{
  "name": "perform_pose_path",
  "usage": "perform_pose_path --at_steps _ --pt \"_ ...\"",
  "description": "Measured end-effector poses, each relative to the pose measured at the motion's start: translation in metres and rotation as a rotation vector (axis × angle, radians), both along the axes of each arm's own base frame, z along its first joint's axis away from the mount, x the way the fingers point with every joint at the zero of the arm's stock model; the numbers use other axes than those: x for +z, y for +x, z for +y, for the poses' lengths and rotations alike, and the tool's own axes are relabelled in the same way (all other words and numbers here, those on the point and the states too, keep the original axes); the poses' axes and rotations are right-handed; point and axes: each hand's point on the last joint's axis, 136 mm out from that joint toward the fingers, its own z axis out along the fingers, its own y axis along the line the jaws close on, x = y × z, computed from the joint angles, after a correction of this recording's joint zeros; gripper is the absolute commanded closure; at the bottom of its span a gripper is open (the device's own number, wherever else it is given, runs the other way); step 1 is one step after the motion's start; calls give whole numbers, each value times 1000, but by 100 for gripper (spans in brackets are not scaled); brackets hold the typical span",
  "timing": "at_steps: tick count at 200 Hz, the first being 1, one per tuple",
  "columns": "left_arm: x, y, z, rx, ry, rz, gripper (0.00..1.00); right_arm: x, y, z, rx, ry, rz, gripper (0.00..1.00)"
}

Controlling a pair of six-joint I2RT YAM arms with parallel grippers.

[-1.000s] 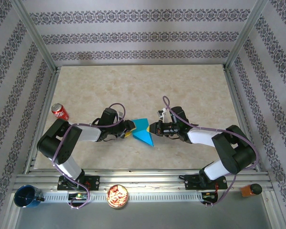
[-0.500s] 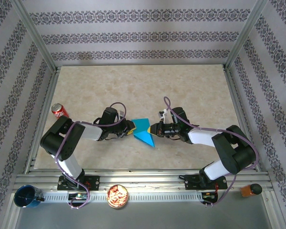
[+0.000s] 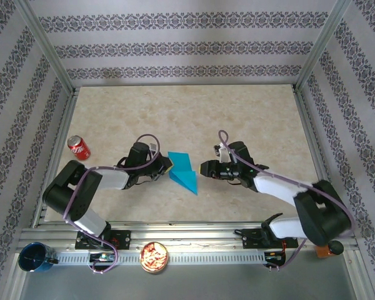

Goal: Fold a paper plane with a square sheet of paper (pick it up from the middle)
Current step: Fourth fold the wing at the center of the table.

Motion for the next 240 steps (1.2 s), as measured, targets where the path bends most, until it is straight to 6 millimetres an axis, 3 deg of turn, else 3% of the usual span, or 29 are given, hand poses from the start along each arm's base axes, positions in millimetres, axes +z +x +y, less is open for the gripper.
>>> perform_pose_path --at_steps 34,53,96,121,163,240 --pt "20 0 16 99 15 -55 100 22 -37 17 150 -141 -400 54" --pt "29 0 22 142 24 -79 100 14 -56 26 257 -249 -548 57" --pt "29 -1 22 178 39 -75 100 -9 -63 41 381 -462 -753 59" --pt "27 -4 21 181 47 -64 100 -25 -60 55 438 -566 -826 58" --pt "24 -5 22 186 56 -53 100 -31 -37 75 407 -653 -888 59" --pt "18 -4 22 186 69 -35 100 -53 -25 80 382 -721 -865 68"
